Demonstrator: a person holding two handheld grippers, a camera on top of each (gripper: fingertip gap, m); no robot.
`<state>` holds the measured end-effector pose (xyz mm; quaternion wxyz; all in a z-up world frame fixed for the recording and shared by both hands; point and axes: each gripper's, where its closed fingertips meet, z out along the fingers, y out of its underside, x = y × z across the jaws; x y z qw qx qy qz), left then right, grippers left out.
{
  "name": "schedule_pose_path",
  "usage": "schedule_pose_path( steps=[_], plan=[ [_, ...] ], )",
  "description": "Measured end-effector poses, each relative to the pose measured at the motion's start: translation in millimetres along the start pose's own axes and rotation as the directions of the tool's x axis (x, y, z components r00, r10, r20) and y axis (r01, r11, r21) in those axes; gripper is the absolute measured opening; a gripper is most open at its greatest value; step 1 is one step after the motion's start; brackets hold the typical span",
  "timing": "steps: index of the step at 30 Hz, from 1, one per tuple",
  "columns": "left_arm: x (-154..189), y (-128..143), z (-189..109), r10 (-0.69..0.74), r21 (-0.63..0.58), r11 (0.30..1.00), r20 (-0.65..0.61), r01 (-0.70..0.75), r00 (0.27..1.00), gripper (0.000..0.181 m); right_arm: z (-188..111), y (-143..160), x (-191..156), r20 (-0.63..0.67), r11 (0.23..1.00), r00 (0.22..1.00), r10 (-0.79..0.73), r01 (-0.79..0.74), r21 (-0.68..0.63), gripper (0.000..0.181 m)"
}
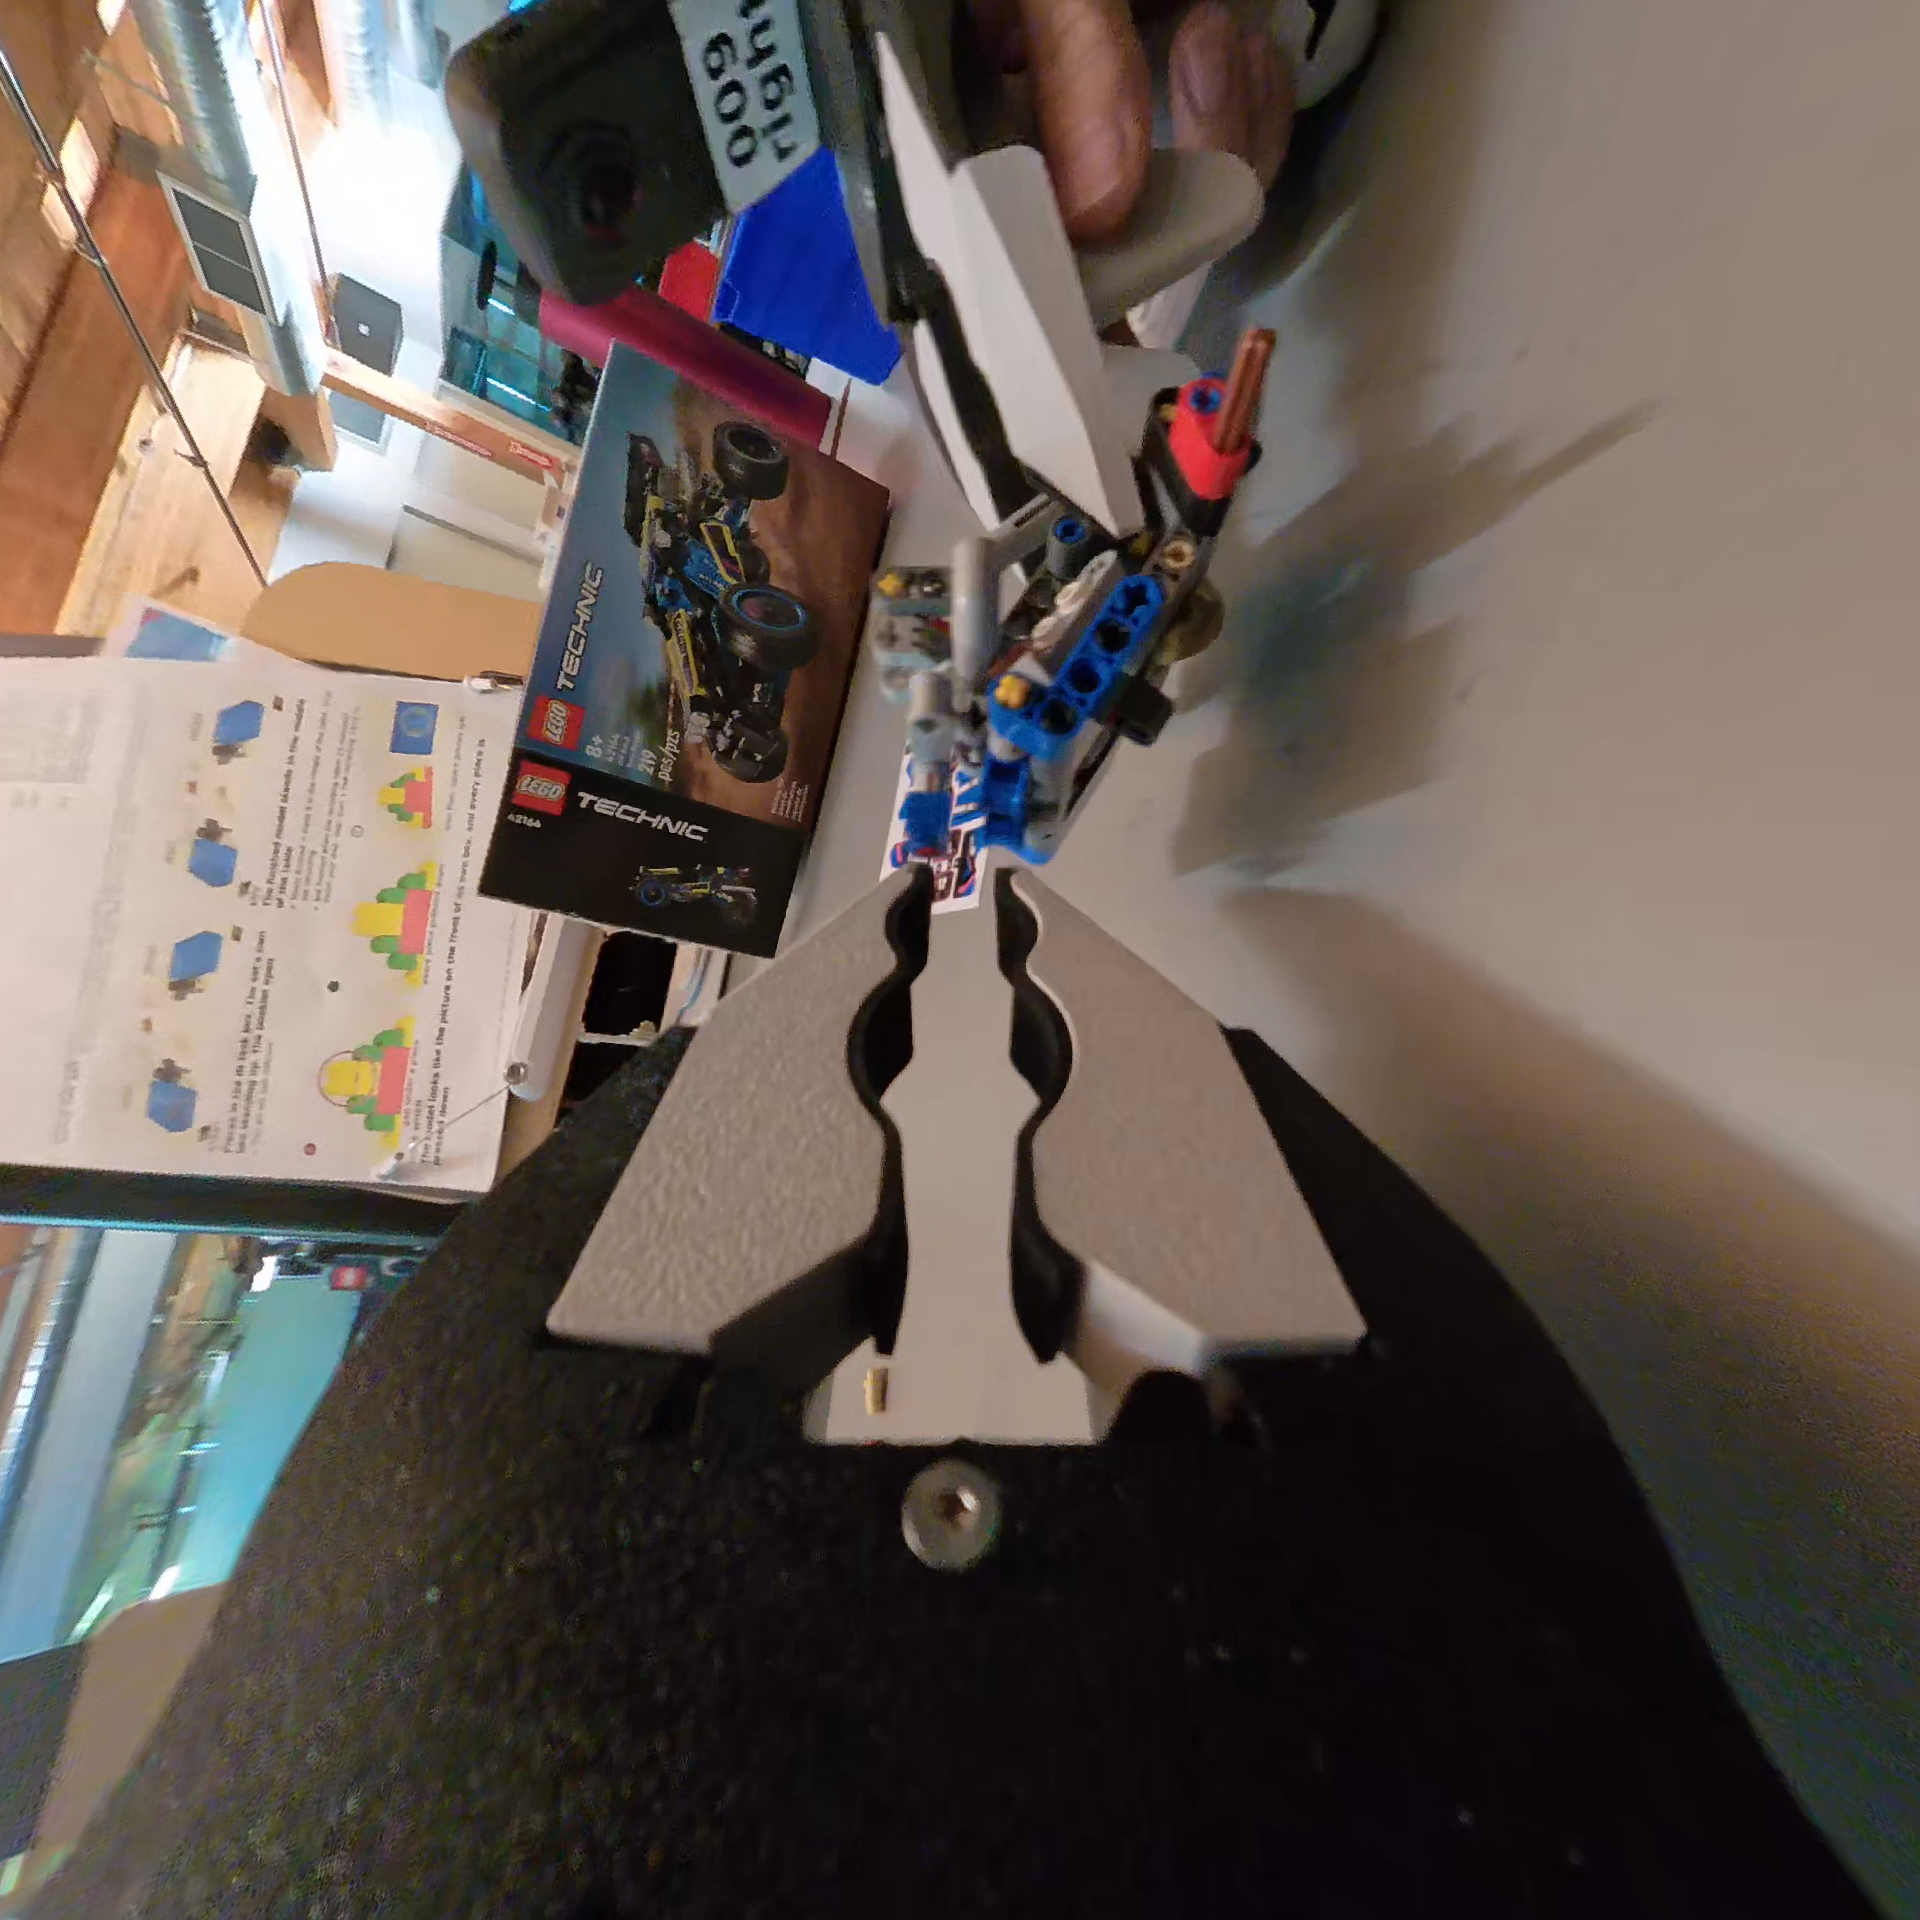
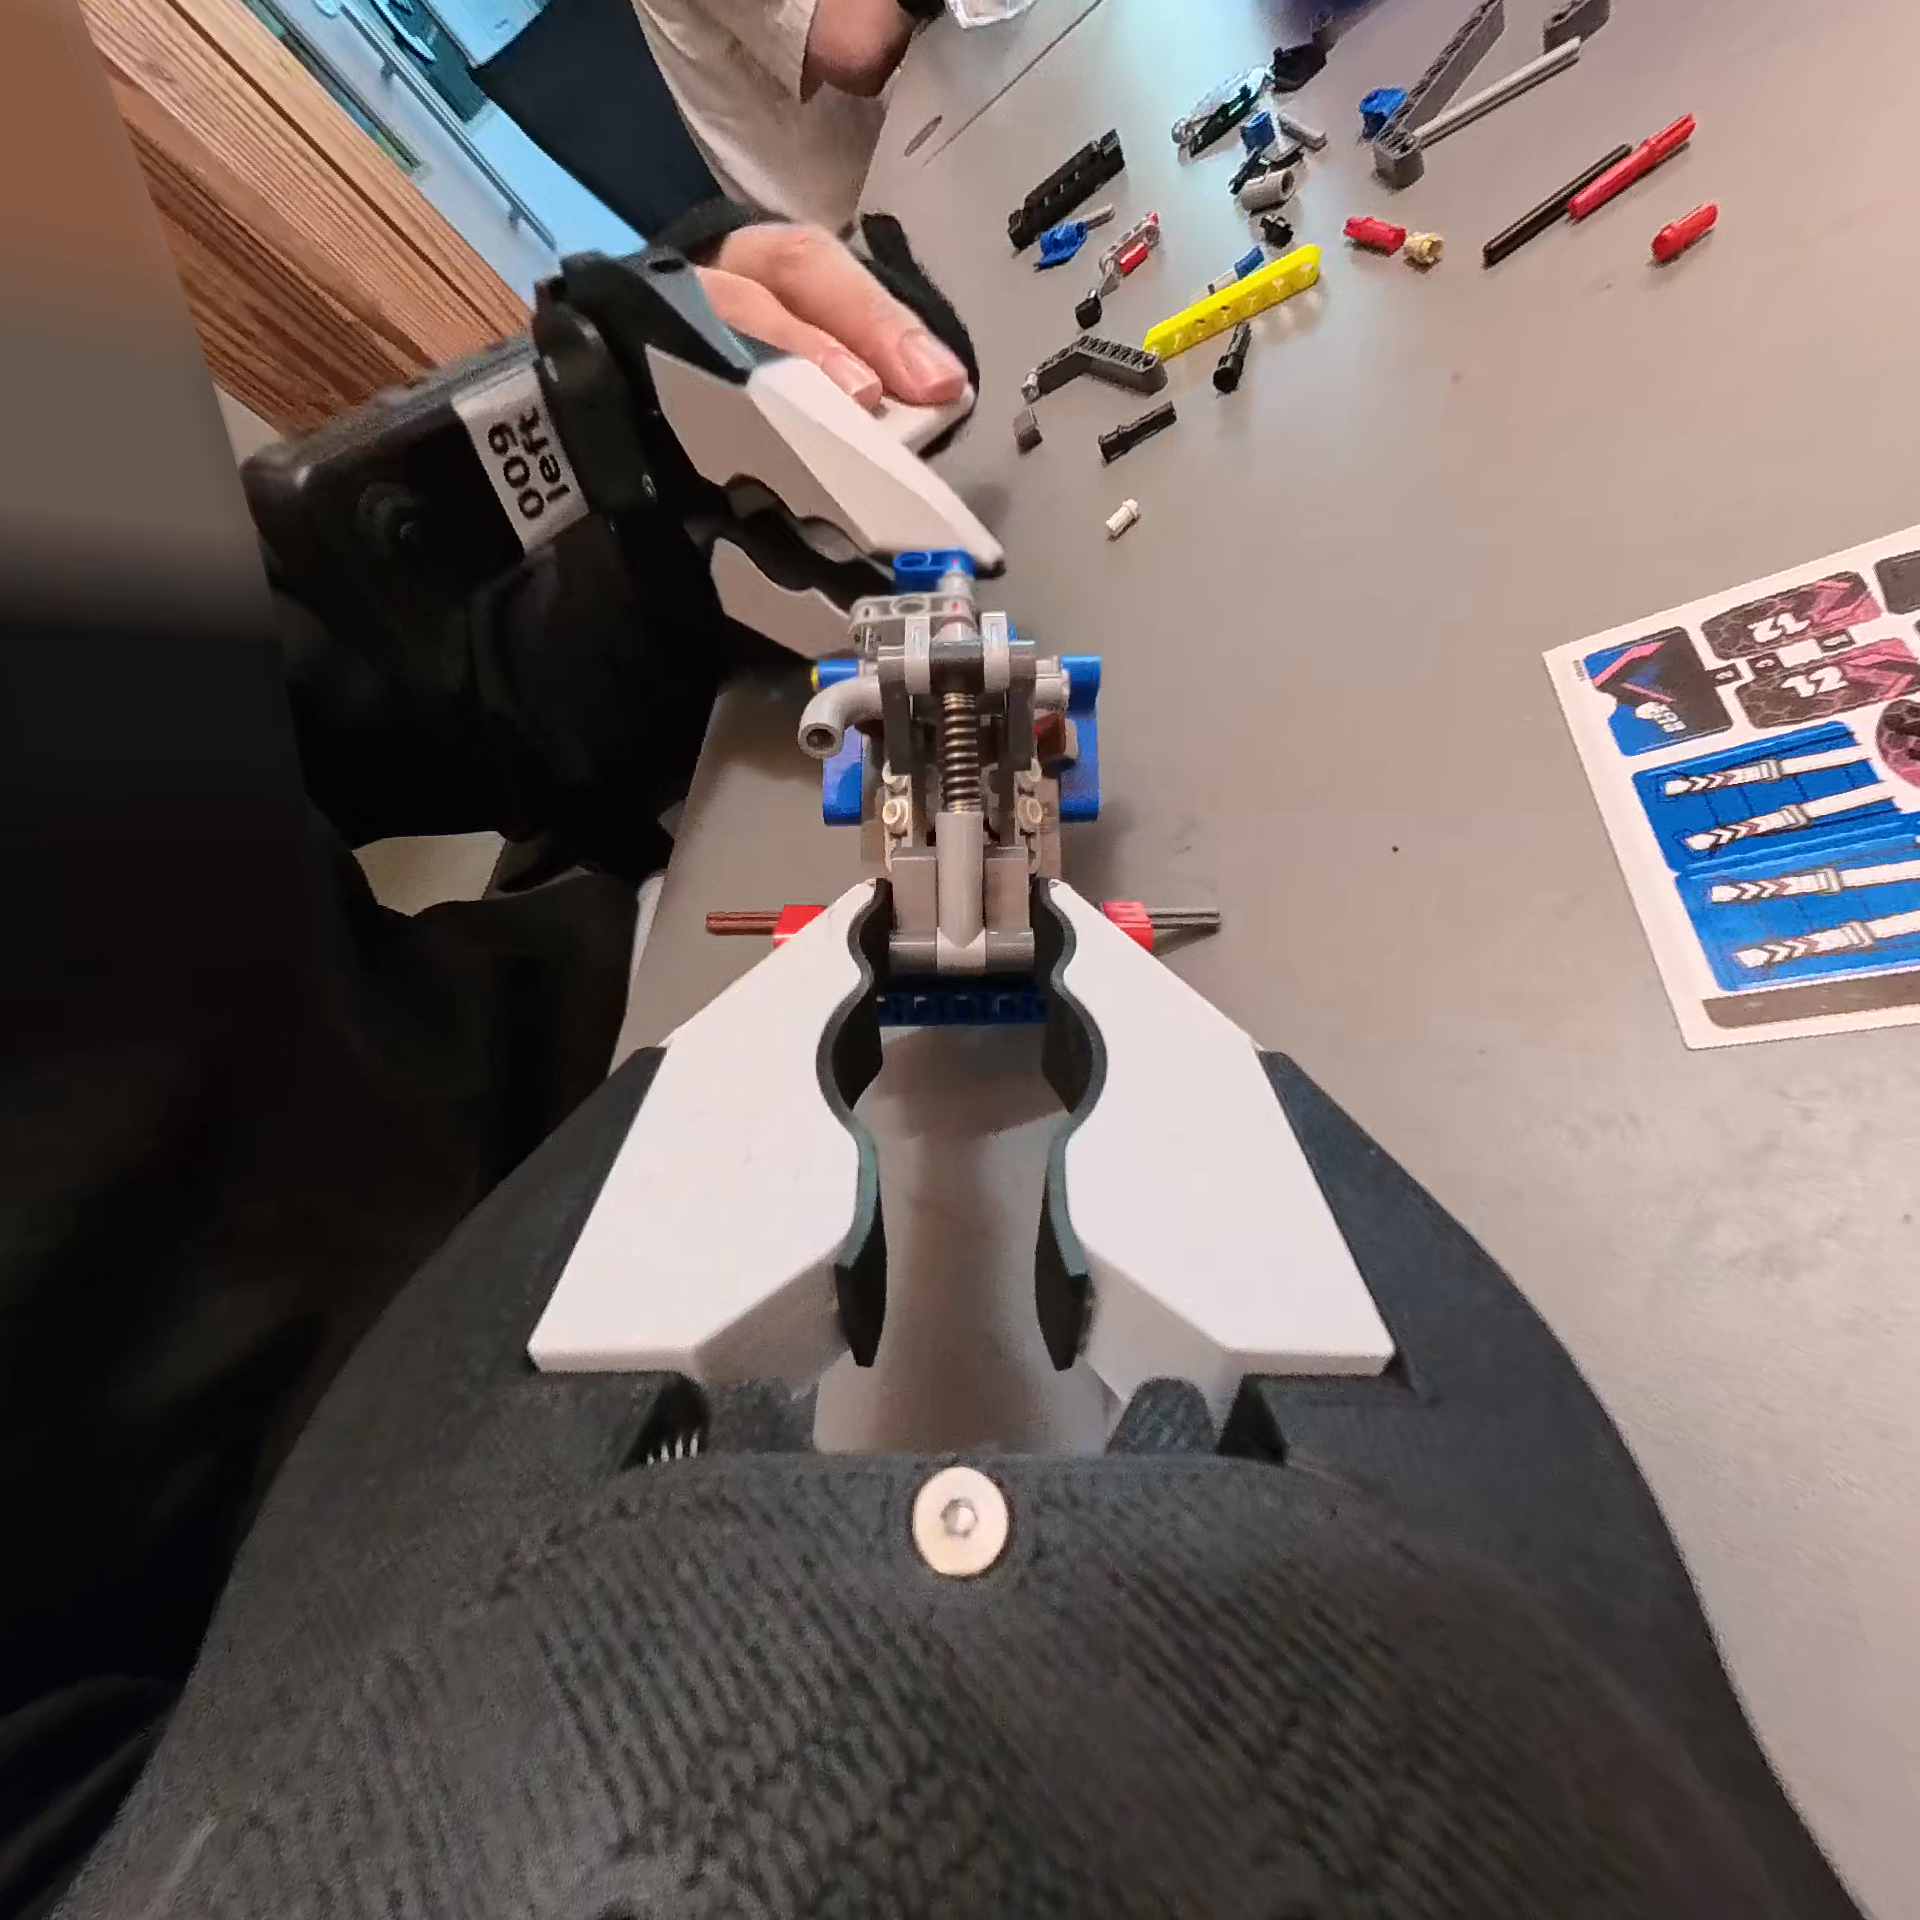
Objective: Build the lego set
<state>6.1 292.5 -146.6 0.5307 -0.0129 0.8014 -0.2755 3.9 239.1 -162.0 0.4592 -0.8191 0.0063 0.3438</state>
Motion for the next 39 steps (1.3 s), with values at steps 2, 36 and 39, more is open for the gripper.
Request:
schedule_pose_path(
  steps=[2, 36, 39],
  plan=[
    [-7.2, 2.9, -5.2, -0.062, 0.005, 0.998, -0.009, 0.062, 0.998, 0.010, 0.5, 0.0, -0.9, 0.004, 1.000, 1.000, -0.001, 0.001, 0.000, 0.025],
    [26.2, -10.5, -12.8, -0.628, -0.147, 0.727, -0.539, 0.671, 0.562, 0.004, 8.6, 9.9, -1.7, -0.094, 0.965, 0.965, -0.246, 0.235, -0.113, 0.024],
    [27.2, -14.7, -13.7, -0.660, -0.164, 0.678, -0.565, 0.717, 0.495, 0.004, 10.5, 16.6, 1.3, -0.124, 0.929, 0.930, -0.347, 0.323, -0.181, 0.024]
  ],
)
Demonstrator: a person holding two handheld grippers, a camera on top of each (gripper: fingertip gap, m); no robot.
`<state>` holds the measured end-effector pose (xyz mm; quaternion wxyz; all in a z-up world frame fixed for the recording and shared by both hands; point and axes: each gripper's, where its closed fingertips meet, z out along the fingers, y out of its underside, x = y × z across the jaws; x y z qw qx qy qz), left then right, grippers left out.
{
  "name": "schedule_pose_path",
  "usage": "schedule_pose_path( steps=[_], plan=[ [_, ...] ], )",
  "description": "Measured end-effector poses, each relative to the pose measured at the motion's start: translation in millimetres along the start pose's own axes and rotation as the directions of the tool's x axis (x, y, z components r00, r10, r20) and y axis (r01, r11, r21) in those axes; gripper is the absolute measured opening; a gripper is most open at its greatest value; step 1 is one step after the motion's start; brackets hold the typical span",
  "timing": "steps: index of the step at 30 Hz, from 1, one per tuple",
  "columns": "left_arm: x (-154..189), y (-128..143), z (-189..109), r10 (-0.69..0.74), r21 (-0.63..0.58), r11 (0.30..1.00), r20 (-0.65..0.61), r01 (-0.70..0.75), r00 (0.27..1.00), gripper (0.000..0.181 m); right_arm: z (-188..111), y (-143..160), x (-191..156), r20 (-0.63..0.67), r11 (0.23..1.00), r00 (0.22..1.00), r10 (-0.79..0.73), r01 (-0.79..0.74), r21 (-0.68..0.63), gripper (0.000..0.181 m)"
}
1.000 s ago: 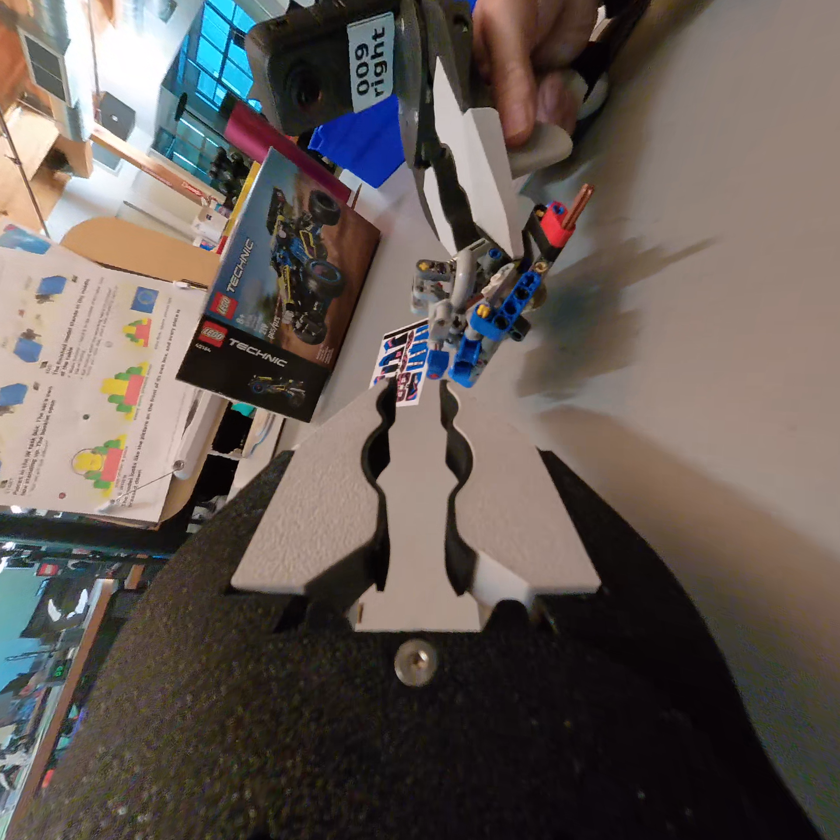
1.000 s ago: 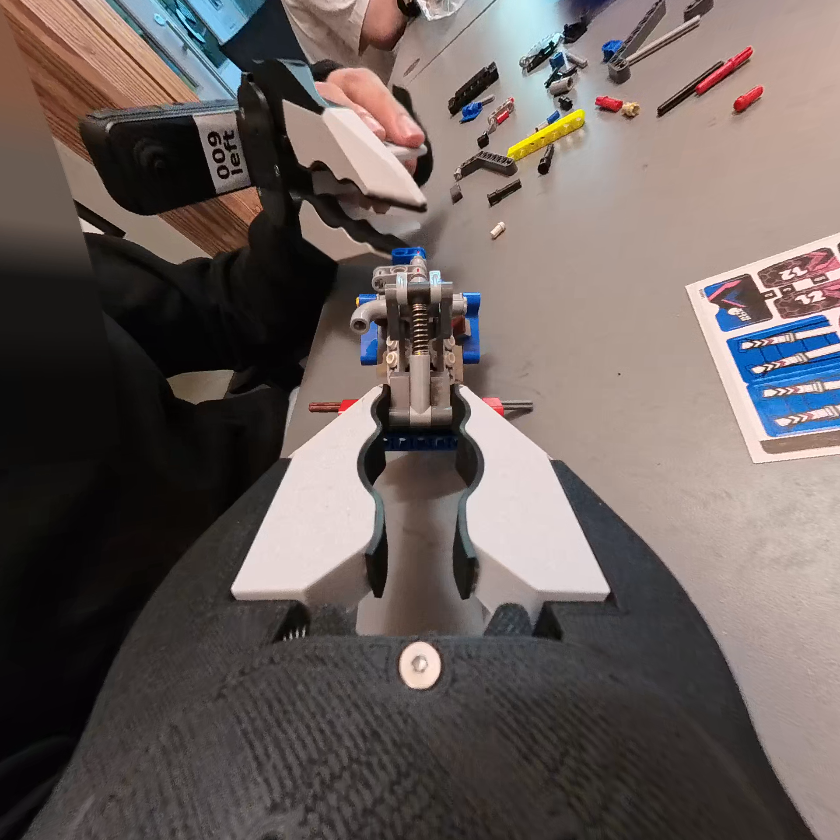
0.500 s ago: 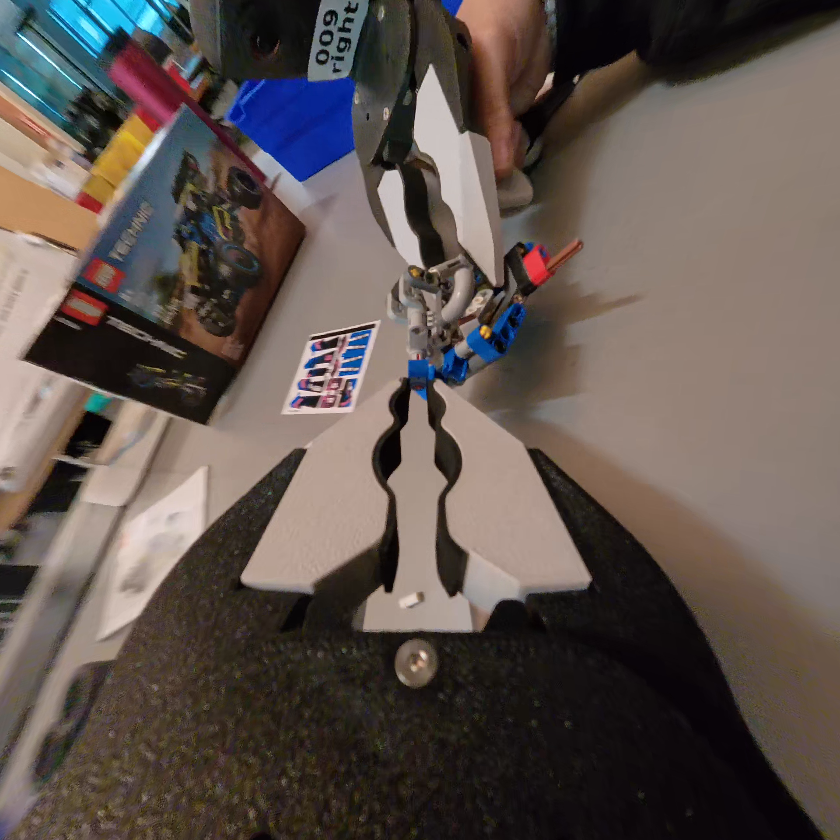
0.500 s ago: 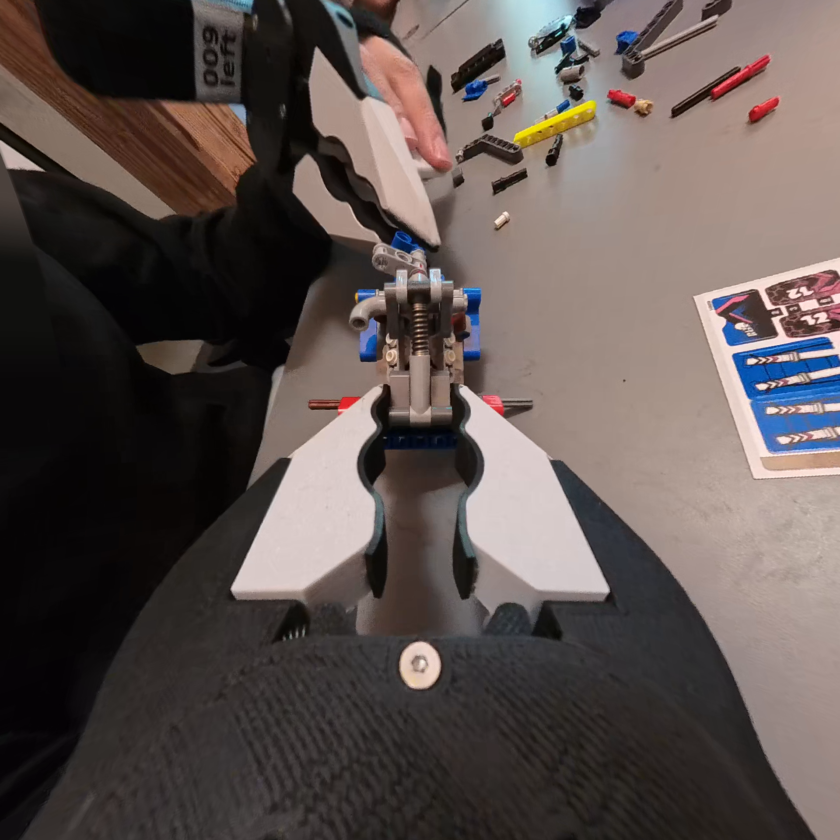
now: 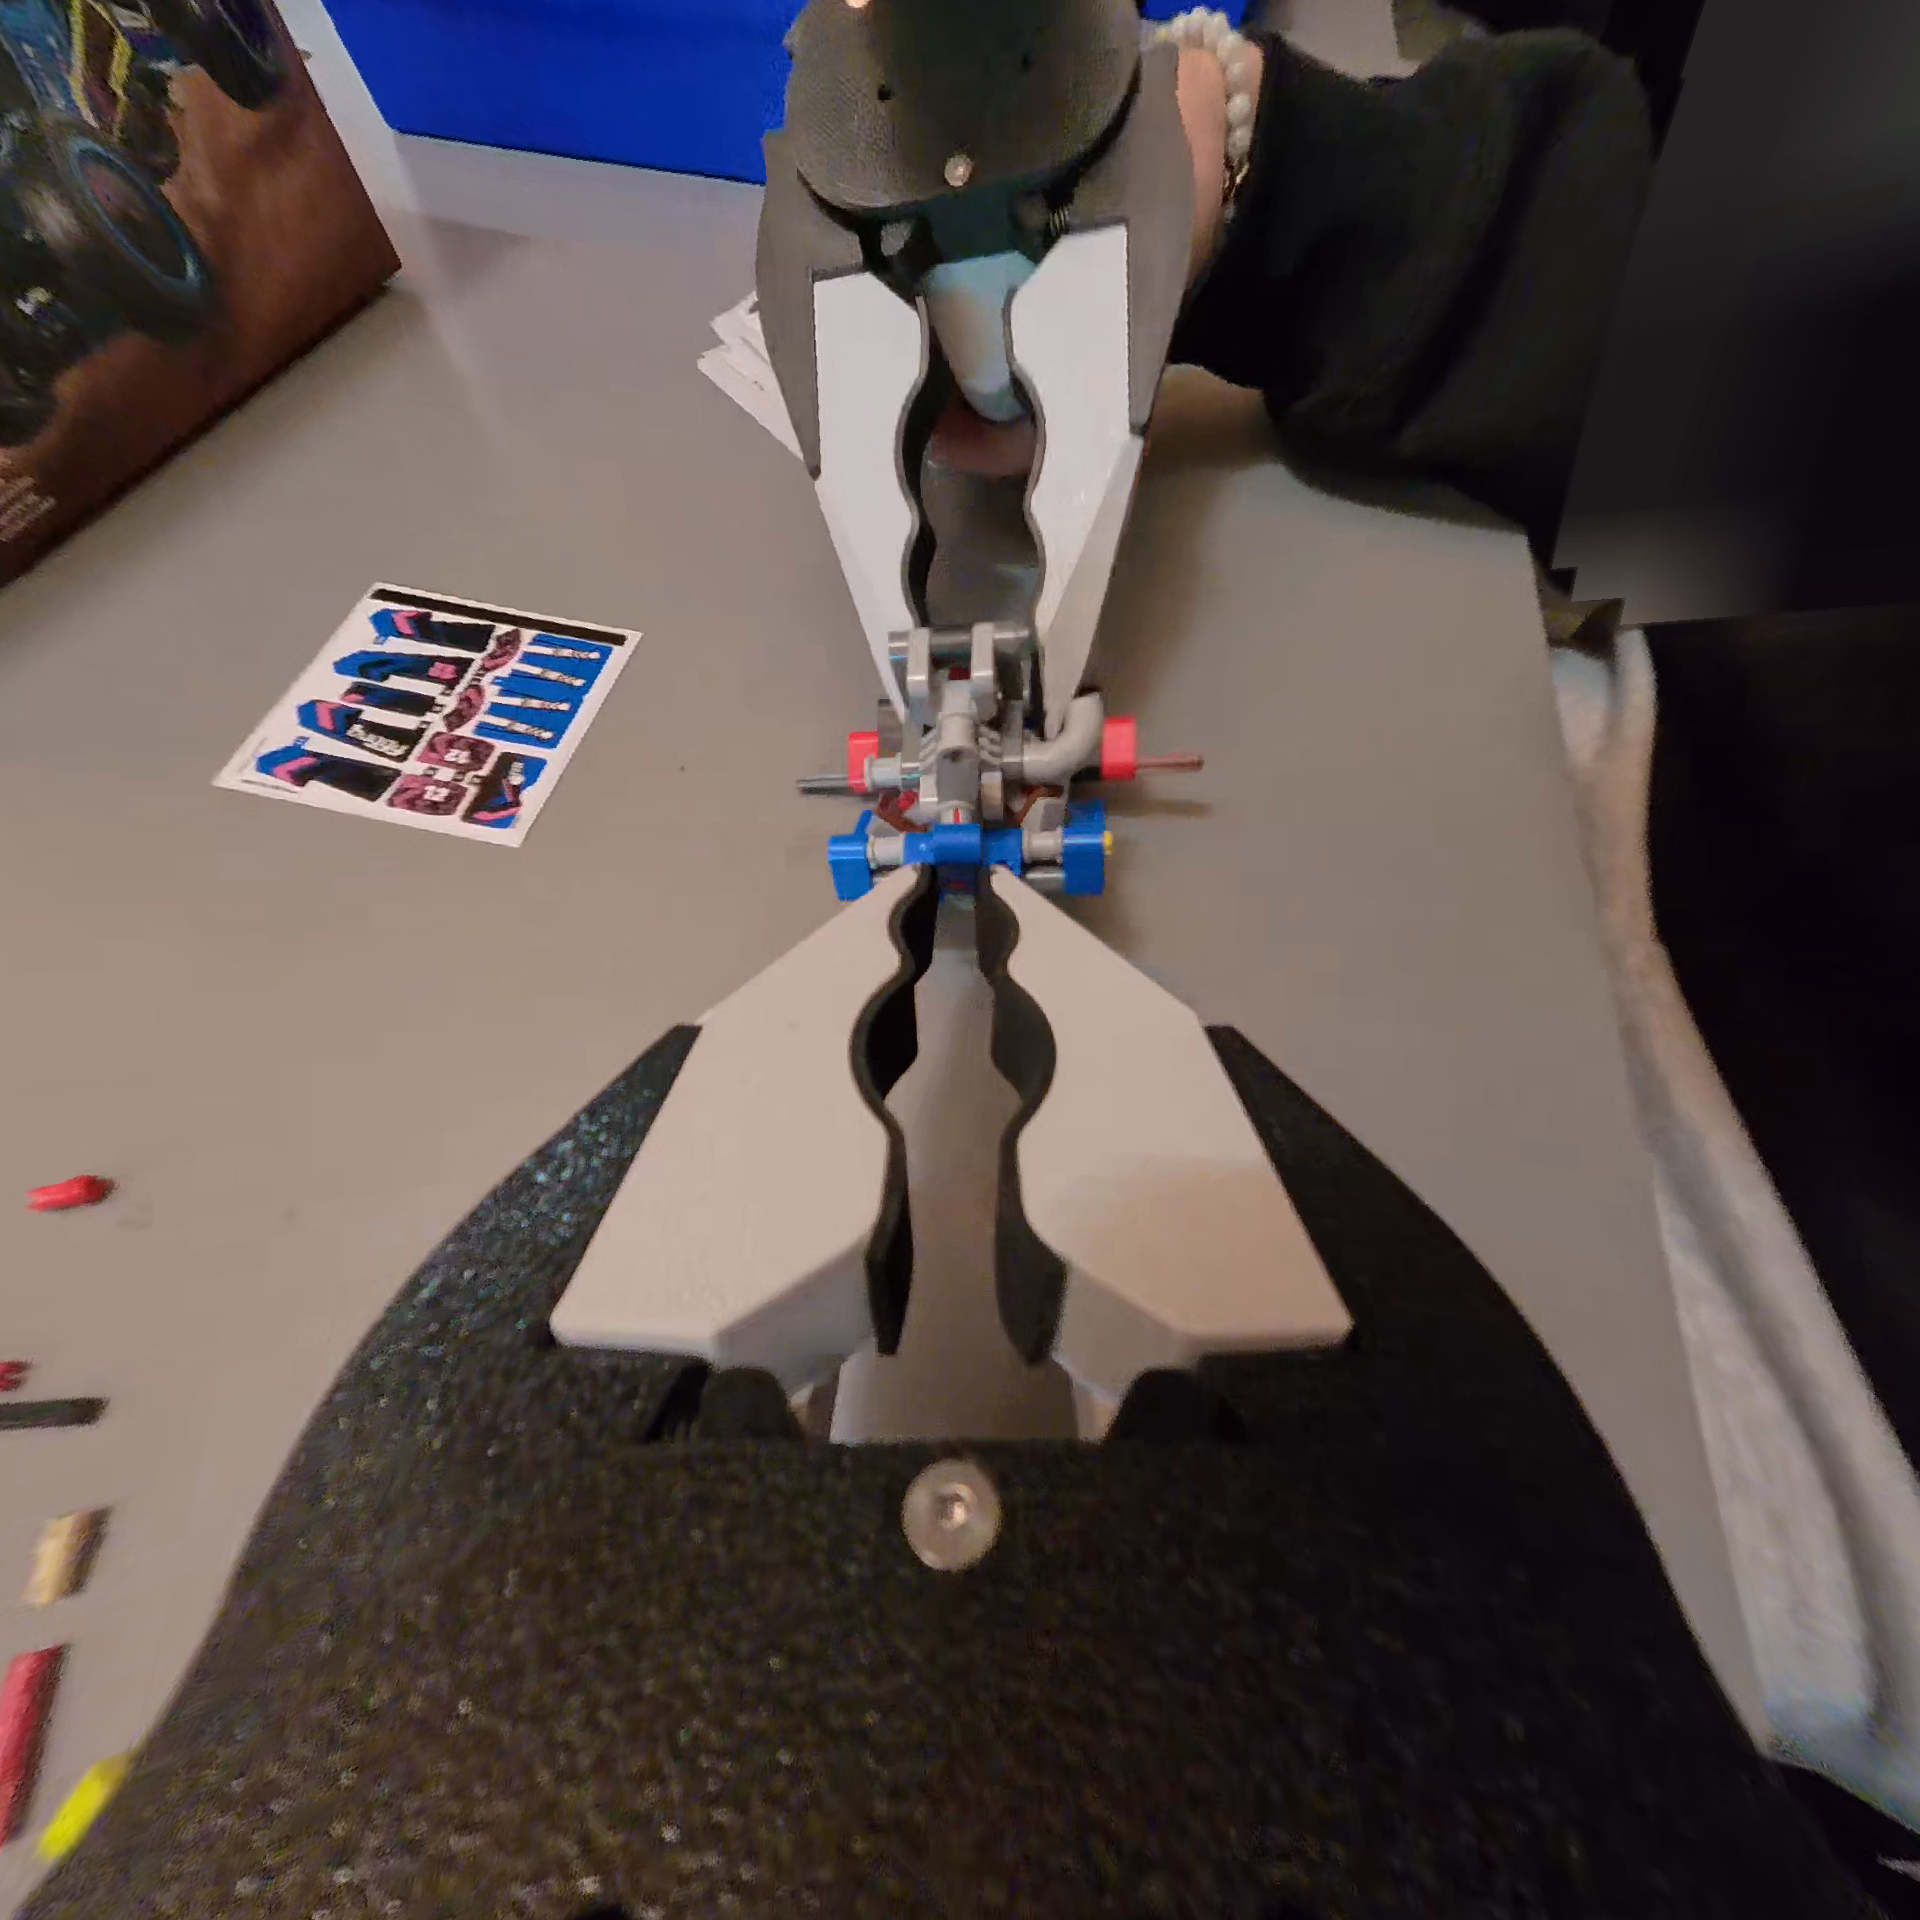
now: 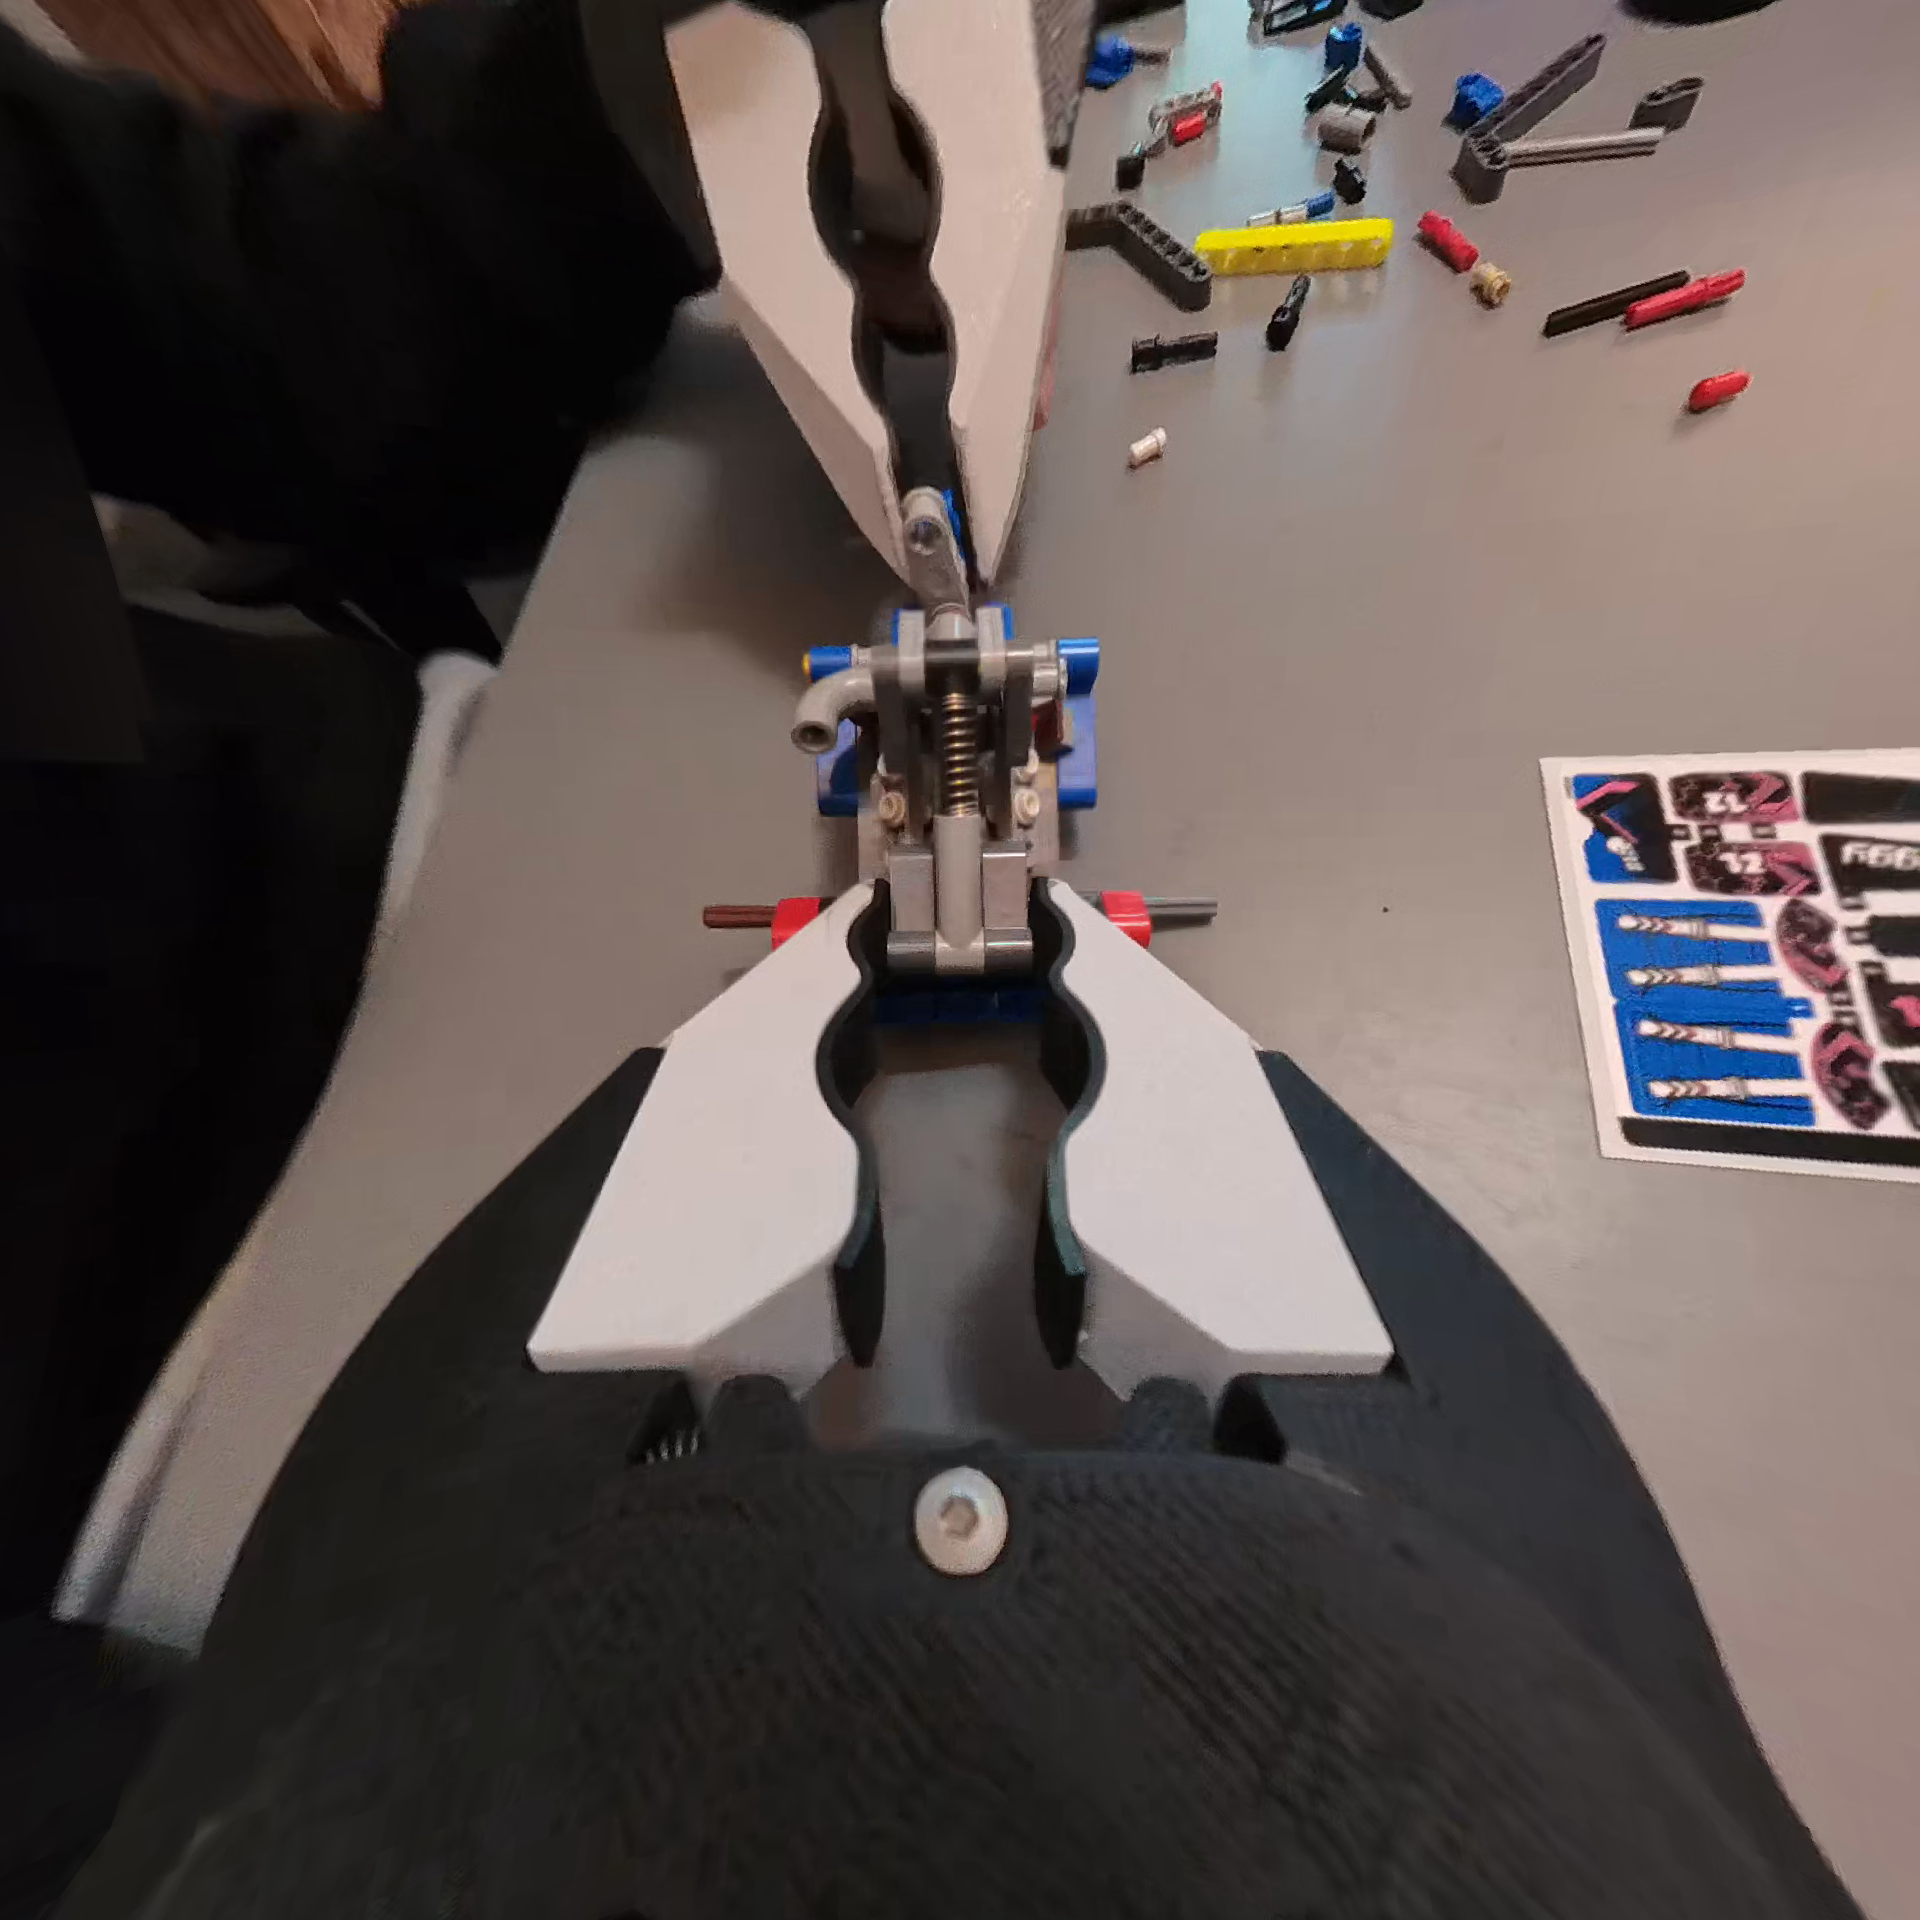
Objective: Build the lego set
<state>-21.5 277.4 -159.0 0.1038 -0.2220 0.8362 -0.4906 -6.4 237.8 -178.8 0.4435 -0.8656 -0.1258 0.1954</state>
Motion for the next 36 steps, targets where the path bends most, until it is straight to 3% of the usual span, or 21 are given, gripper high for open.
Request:
schedule_pose_path(
  steps=[6, 11, 17, 19, 22, 36],
  plan=[
    [3.9, 1.6, 0.8, 0.036, -0.014, 0.999, -0.013, -0.036, 0.999, 0.004, 1.2, 3.4, 2.9, -0.107, 0.977, 0.971, -0.215, 0.211, -0.042, 0.024],
    [2.7, 2.4, 1.4, 0.078, -0.023, 0.997, 0.011, -0.078, 0.997, 0.004, -3.0, 0.5, 5.8, -0.136, 0.977, 0.968, -0.212, 0.209, -0.032, 0.028],
    [2.3, 3.3, 1.6, 0.071, -0.010, 0.997, 0.006, -0.071, 0.997, 0.004, -19.5, -29.1, 3.8, -0.187, 0.961, 0.960, -0.207, 0.235, 0.144, 0.022],
    [1.8, 1.6, 2.2, 0.065, 0.003, 0.998, 0.009, -0.065, 0.998, 0.004, -14.9, -26.5, 2.5, -0.178, 0.962, 0.959, -0.222, 0.245, 0.118, 0.020],
    [0.8, -0.5, 2.3, 0.062, 0.011, 0.998, 0.015, -0.062, 0.998, 0.004, -10.8, -27.4, 0.6, -0.182, 0.954, 0.948, -0.262, 0.283, 0.103, 0.004],
    [-5.1, -0.3, 3.1, 0.093, -0.009, 0.996, 0.099, -0.093, 0.991, 0.004, -8.8, -28.4, 5.5, -0.220, 0.949, 0.938, -0.270, 0.297, 0.103, 0.004]
  ],
)
